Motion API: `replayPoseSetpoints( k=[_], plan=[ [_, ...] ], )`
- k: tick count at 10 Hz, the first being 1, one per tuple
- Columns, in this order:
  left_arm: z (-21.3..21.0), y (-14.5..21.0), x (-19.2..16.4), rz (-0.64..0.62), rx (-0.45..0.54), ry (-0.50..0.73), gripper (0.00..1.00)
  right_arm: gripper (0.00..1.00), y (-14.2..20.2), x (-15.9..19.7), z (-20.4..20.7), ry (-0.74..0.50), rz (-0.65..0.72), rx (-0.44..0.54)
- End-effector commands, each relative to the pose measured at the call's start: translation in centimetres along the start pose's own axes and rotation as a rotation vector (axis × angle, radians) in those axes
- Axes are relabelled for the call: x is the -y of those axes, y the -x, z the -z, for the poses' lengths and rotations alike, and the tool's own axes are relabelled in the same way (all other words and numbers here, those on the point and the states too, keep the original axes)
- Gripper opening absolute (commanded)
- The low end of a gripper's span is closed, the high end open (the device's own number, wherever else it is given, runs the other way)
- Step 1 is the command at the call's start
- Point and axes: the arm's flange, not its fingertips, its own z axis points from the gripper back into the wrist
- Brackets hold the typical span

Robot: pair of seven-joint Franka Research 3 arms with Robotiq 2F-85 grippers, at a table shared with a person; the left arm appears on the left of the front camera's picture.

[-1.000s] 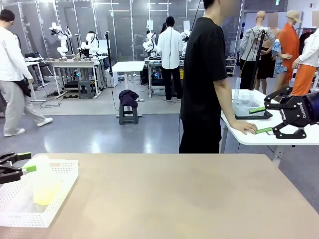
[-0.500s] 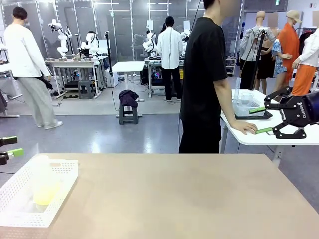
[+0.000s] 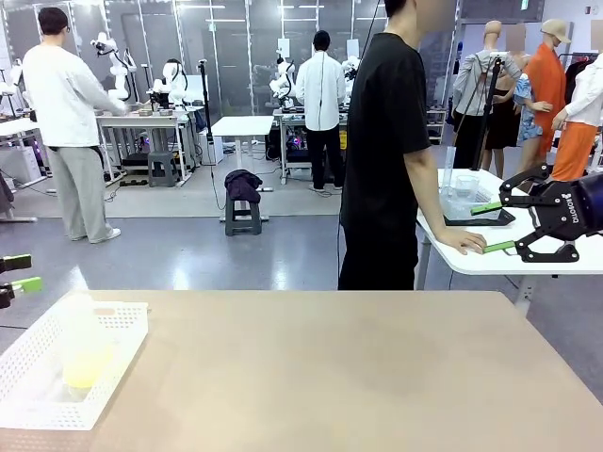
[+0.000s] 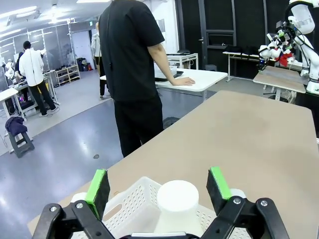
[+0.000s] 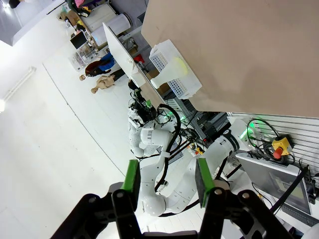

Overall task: Prepare the solutions needed for the experiment.
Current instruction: When the human places the Big flask in the center of the table, pick up the Big flask and place it in the left Organizing basket.

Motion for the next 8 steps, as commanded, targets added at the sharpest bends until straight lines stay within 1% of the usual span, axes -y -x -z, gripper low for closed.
replayPoseSetpoints(
  k=[1, 5, 6, 7, 8],
  plan=[
    [0.0, 0.1, -0.1, 0.013, 0.002, -0.005, 1.00, 0.57, 0.1, -0.1, 0.0, -0.010, -0.007, -0.007],
    [0.0, 0.1, 0.0, -0.001, -0.001, 0.000, 1.00, 0.57, 0.1, -0.1, 0.0, -0.010, -0.007, -0.007],
    [-0.7, -3.7, 1.2, -0.202, 0.100, 0.038, 1.00, 0.57, 0.1, -0.1, 0.0, -0.010, -0.007, -0.007],
    [-1.9, -6.8, 2.4, -0.327, 0.099, 0.091, 1.00, 0.57, 0.1, -0.1, 0.0, -0.010, -0.007, -0.007],
    [-3.1, -9.1, 3.1, -0.404, 0.074, 0.115, 1.00, 0.57, 0.1, -0.1, 0.0, -0.010, -0.007, -0.007]
  ],
)
